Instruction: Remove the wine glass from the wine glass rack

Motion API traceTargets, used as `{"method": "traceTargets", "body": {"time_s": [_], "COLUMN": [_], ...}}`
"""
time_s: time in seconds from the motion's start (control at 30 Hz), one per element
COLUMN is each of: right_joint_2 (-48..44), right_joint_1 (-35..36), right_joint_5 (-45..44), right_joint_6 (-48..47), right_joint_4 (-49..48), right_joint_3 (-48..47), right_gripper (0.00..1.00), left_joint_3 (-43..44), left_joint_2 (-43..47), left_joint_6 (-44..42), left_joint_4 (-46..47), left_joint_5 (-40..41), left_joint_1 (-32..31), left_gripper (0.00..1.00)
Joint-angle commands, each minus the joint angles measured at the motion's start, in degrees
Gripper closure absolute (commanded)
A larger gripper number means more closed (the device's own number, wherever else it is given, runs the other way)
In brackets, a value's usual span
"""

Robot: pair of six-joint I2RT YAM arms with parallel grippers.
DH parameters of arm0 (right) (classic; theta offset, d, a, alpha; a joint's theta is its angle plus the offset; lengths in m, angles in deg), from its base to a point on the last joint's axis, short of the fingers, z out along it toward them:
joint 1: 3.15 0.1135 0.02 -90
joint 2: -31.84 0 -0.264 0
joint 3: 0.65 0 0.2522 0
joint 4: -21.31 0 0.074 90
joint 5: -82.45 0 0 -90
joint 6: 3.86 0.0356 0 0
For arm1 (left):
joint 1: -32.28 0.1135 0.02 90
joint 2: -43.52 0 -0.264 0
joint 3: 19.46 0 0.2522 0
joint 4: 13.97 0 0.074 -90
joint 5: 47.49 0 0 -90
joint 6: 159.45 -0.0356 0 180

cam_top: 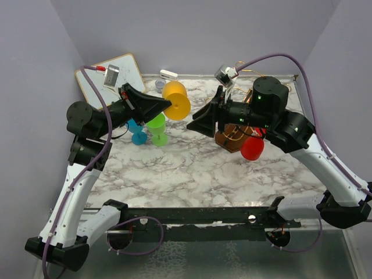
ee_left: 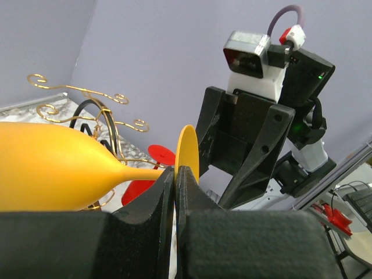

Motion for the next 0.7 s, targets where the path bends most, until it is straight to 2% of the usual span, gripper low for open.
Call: {"method": "traceTargets", "body": {"time_s": [0.0,0.43,0.67], "right_joint_2": [0.35,4.68,5.82], "right_joint_1": [-0.01,0.01,0.01], "right_joint_5": [3.93,6.14,8.80], "right_joint_6": [0.42,1.37,1.60], "right_joint_4": [-4.09,-4.76,-5.92], "right_joint_3": [-1.41,-3.27,-3.77], "right_gripper": [0.50,0.51,0.65], "left_joint_3": [-1.38,-3.28,-4.44], "left_joint_2": [2.16,5.02,4.75], "left_joint_6": [0.39,0.97,0.36], "left_joint_4": [1.97,2.32,1.45], "left_joint_5": [-2.79,-4.66,-4.98], "left_joint_1": [-0.11,-0.14,-0.14], "left_gripper": [1.00,1.00,1.00]}}
